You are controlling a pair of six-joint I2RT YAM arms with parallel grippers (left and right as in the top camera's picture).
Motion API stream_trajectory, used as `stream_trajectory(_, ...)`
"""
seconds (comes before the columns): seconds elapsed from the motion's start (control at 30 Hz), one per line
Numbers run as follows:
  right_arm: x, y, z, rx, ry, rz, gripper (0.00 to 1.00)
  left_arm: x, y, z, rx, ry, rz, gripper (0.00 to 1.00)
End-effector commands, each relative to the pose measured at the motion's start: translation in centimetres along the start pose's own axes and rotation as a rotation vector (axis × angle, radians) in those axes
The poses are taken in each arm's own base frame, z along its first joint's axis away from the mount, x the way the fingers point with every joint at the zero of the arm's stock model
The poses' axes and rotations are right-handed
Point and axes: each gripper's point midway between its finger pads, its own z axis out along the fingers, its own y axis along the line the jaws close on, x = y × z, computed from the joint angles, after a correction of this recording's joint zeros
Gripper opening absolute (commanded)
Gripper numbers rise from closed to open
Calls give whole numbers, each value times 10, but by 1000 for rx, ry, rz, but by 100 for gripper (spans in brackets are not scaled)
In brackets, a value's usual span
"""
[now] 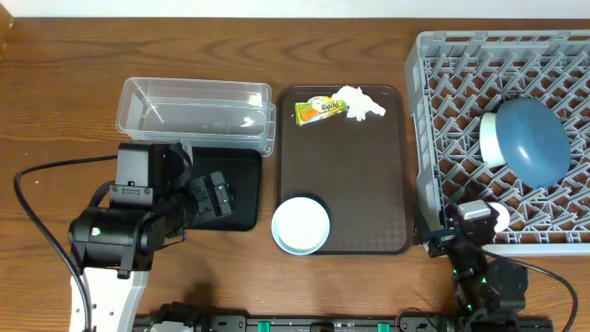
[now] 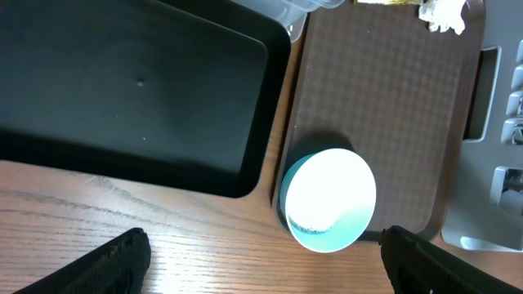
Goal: Sort waste into correct bins and load items into the dishwasher rack
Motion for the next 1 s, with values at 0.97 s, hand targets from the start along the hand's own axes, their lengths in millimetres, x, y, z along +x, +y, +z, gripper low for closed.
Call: stream_trajectory(0.97, -4, -4, 5, 12, -79, 6, 99, 6, -22, -3, 124, 48, -93, 92)
